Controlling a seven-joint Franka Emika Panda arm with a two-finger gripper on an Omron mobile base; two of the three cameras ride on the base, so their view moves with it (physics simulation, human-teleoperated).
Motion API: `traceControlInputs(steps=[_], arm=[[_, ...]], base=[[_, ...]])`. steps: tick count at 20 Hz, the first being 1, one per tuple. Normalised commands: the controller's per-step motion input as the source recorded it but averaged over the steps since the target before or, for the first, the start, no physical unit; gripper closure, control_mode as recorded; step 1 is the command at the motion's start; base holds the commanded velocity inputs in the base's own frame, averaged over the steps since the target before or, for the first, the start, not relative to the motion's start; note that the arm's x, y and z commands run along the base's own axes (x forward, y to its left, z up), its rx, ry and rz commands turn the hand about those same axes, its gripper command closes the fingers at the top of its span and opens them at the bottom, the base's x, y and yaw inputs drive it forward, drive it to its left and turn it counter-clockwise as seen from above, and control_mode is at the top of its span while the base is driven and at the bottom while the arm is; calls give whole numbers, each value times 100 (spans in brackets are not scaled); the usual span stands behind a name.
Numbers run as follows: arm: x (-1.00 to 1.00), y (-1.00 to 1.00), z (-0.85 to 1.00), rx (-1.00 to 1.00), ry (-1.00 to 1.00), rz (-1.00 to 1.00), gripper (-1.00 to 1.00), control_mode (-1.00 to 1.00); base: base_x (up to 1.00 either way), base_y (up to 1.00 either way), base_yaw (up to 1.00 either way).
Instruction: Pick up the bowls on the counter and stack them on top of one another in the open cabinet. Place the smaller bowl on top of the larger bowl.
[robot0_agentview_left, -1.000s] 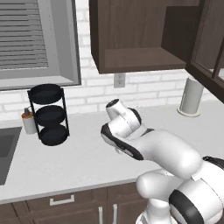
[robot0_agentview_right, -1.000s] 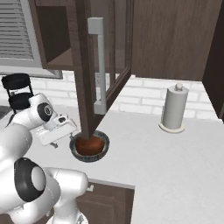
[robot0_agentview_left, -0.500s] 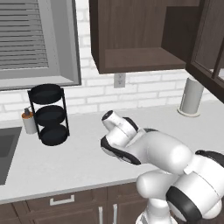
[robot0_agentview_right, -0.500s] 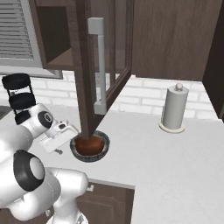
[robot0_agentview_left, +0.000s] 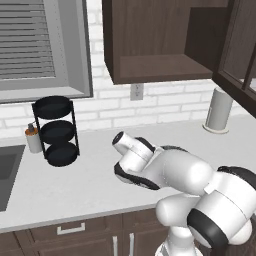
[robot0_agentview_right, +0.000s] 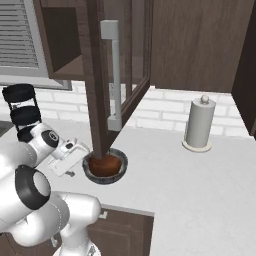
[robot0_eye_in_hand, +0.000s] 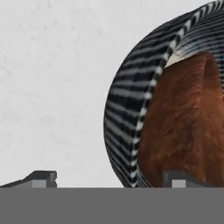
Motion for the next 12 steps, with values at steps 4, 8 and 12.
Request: traceControlInputs(steps=[4, 8, 12], arm=[[-4, -6, 11, 0, -13, 0, -100, -100], [0, -1, 0, -3, -17, 0, -100, -100], [6, 0, -2, -2, -10, 0, -100, -100]], base=[[0, 0, 0], [0, 0, 0], [0, 0, 0]])
